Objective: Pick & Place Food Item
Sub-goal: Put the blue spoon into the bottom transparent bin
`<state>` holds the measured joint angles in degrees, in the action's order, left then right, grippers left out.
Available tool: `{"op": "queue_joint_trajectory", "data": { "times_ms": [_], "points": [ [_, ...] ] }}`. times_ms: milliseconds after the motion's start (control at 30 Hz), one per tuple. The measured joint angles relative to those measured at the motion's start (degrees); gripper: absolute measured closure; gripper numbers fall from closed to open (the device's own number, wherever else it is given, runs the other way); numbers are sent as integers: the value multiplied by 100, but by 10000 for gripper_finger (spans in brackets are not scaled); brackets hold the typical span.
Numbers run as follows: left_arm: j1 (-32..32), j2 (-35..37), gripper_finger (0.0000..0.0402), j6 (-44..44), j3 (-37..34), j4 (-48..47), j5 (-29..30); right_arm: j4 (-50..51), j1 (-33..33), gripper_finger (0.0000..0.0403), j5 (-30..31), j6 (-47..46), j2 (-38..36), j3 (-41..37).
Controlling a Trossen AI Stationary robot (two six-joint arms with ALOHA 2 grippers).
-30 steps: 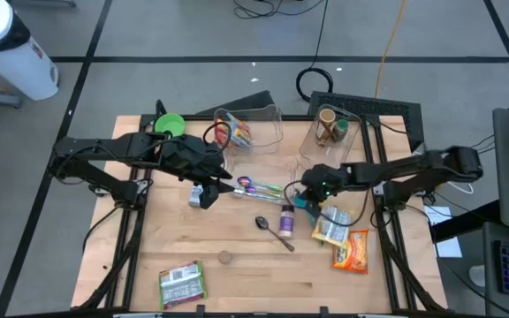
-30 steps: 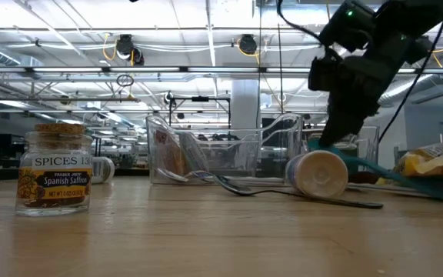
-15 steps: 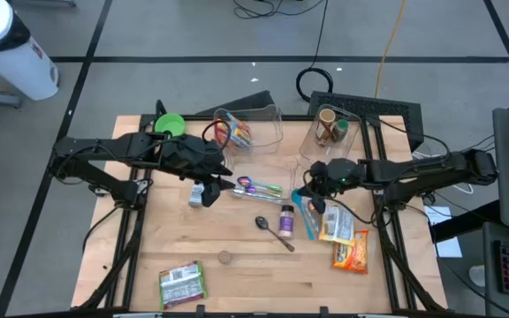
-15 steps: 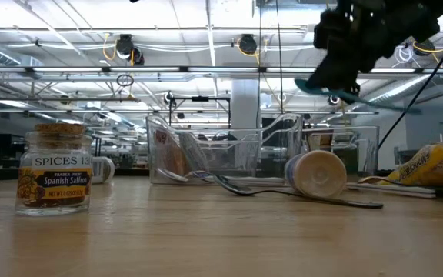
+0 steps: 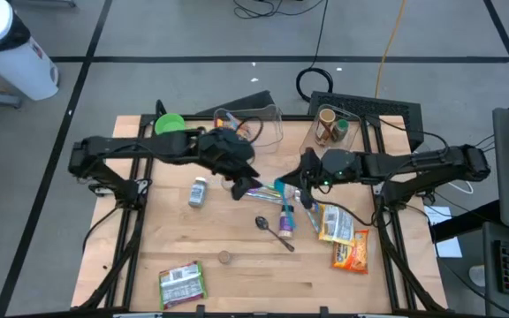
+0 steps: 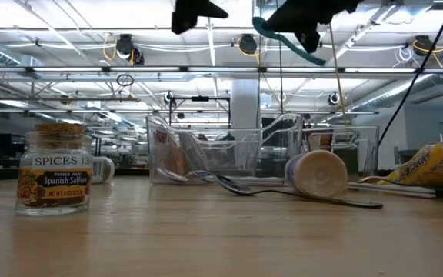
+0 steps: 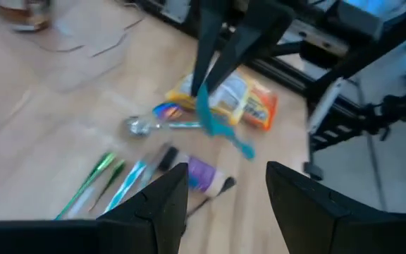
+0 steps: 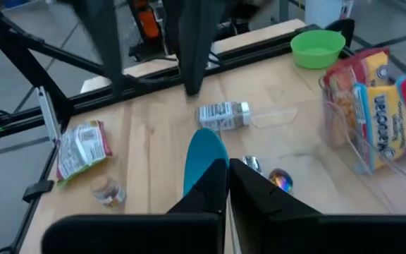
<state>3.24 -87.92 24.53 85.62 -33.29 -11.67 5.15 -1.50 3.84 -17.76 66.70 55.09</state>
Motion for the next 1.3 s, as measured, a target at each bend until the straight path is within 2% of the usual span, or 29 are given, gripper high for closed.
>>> {"op": "queue_joint_trajectory", "data": {
  "times_ms": [133,267,700,833,933,1200,1300],
  "points": [
    [68,-274,204,-2,-2,519,-451,-50,-2,403,85,132,149,167],
    [86,-440,204,-4,1,759,-561,-110,-2,403,85,158,232,175],
    [162,-588,204,-7,-2,811,114,-452,0,403,69,243,255,175],
    [205,-588,210,-26,-2,810,121,-435,0,403,69,260,255,175],
    [206,-588,241,-48,-2,808,119,-439,0,403,81,267,258,175],
    [210,-588,375,-226,-2,793,55,-439,5,403,106,282,258,175],
    [214,-588,389,-288,-2,766,55,-439,5,402,117,265,258,175]
  ]
}}
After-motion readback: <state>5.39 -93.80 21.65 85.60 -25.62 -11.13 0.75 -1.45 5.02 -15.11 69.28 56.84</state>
